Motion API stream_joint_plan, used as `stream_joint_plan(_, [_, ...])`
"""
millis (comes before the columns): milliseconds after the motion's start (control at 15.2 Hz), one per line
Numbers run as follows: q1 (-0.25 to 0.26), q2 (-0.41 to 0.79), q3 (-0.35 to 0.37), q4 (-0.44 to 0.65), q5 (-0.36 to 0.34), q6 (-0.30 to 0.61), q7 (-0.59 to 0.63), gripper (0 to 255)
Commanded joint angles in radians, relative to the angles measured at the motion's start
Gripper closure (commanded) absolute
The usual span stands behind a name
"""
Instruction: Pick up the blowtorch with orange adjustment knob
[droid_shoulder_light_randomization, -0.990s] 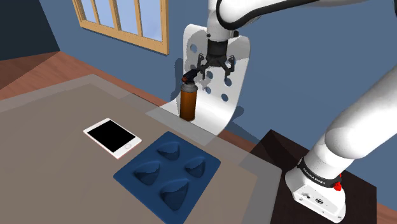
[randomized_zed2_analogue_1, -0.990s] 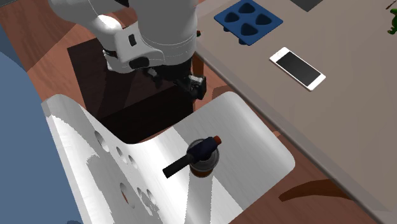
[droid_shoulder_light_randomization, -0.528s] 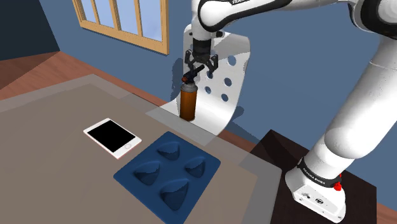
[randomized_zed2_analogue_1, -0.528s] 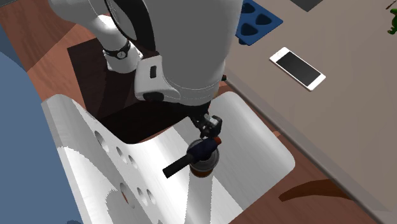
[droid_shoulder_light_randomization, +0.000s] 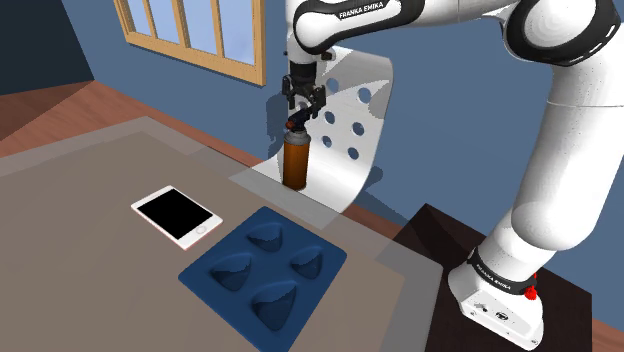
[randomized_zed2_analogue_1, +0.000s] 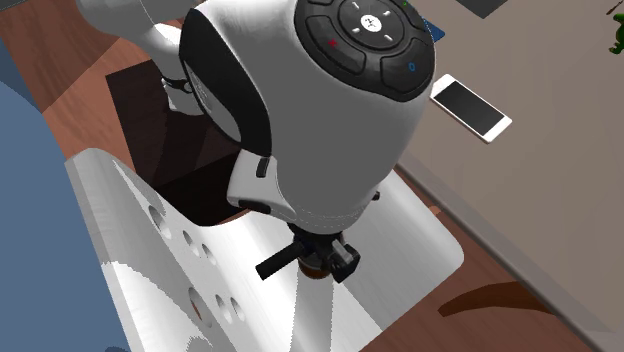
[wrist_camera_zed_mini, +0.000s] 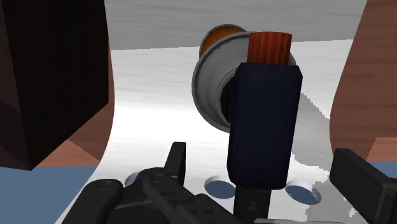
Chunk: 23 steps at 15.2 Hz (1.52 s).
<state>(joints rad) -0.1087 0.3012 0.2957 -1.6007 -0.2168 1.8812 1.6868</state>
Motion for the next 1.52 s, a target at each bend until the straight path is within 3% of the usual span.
stream_joint_plan(0, [0.001, 0.011, -0.002, -0.01, -0.005, 0.021, 0.008, 0])
stream_joint_plan(330, [0.001, 0.02, -0.004, -0.044, -0.011, 0.064, 0.016, 0])
stream_joint_plan(396, [0.001, 0.022, -0.004, -0.041, -0.011, 0.063, 0.017, 255])
stream_joint_plan(990, [0.001, 0.021, -0.004, -0.044, -0.011, 0.064, 0.016, 255])
stream_joint_plan(1452, [0.002, 0.004, 0.0, 0.026, 0.0, -0.022, 0.001, 255])
